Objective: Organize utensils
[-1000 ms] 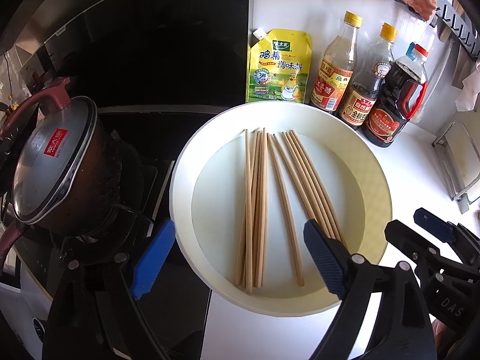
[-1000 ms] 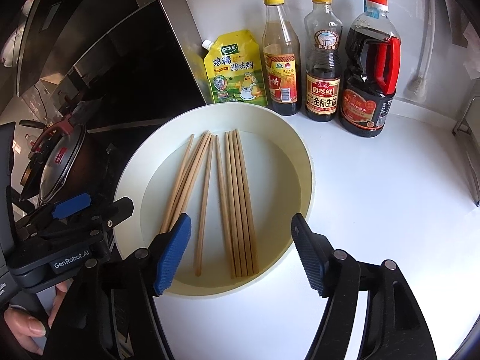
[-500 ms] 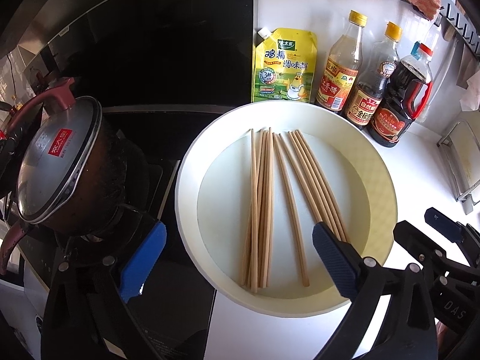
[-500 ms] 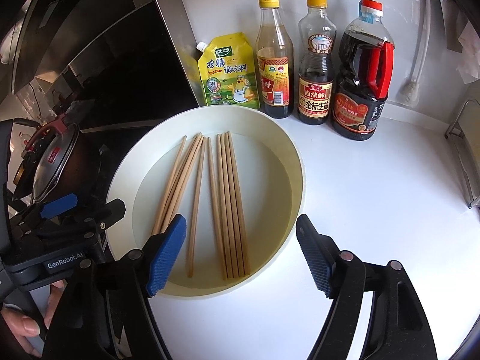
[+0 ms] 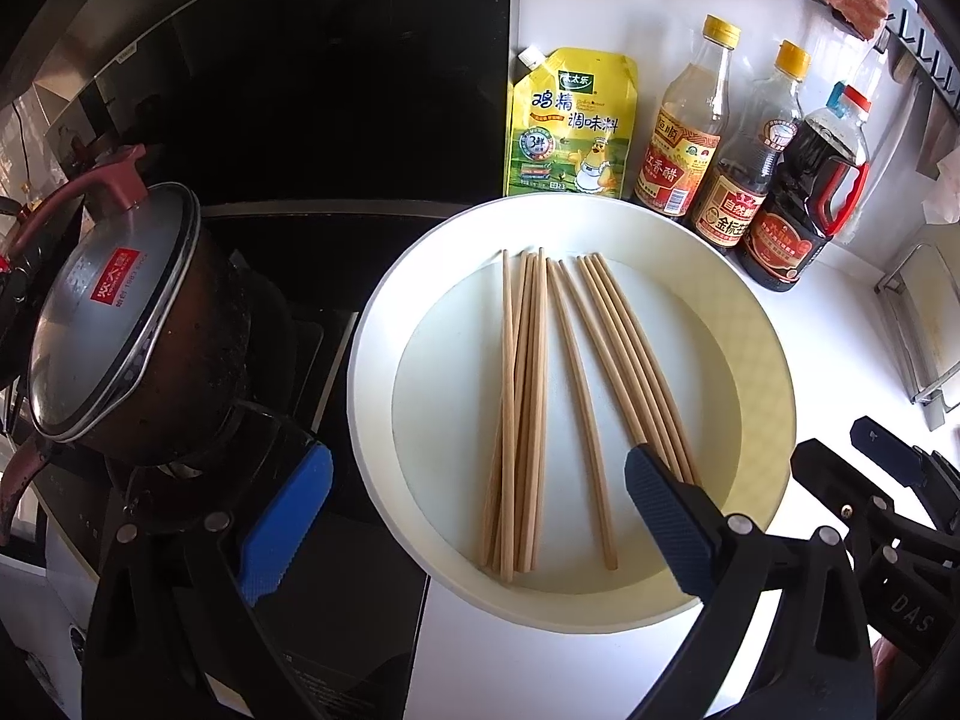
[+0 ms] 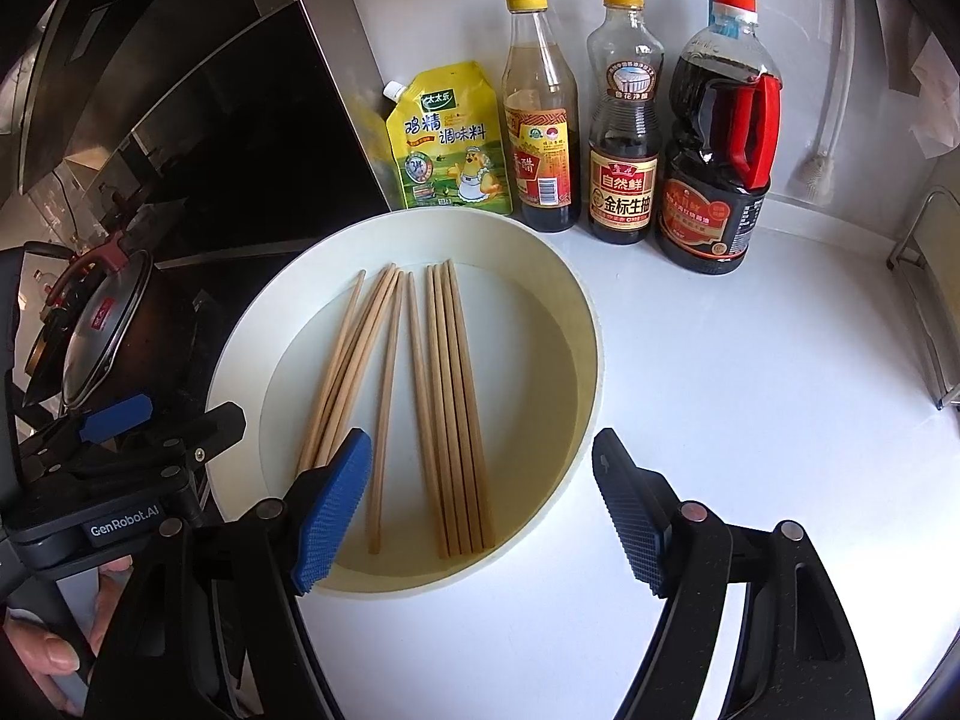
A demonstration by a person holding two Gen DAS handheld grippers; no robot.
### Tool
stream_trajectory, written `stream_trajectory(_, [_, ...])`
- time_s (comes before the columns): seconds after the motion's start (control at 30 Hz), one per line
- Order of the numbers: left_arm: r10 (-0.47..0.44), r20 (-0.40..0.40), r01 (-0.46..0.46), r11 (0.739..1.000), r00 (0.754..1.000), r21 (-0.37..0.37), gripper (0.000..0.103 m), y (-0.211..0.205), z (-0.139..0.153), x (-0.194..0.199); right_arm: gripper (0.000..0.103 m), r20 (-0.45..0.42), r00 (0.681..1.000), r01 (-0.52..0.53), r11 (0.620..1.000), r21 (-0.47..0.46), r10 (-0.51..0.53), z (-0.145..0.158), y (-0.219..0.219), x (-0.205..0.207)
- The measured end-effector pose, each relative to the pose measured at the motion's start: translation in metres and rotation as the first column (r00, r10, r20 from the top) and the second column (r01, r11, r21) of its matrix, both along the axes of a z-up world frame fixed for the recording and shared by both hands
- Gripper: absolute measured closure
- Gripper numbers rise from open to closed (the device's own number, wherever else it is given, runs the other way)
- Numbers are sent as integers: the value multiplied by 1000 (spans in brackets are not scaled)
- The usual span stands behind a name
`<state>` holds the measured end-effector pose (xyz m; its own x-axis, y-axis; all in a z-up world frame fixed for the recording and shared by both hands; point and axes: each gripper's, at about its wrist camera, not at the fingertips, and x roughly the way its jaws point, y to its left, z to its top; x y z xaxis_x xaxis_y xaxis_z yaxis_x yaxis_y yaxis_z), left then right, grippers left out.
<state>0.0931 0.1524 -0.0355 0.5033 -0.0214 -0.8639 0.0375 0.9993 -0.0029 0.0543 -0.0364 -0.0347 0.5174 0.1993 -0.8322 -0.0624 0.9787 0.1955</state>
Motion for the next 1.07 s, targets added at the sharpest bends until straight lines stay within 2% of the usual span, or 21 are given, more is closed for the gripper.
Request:
stream_trajectory(0.27, [8, 23, -8, 1000, 1000, 21, 6, -1, 4, -2, 31, 0, 1000, 2, 1000, 1, -2, 0, -1, 0])
stream_trajectory(1.07, [5, 5, -5, 1000, 1000, 30, 6, 1, 1, 2, 31, 0, 1000, 3, 1000, 2, -3, -1, 0, -2])
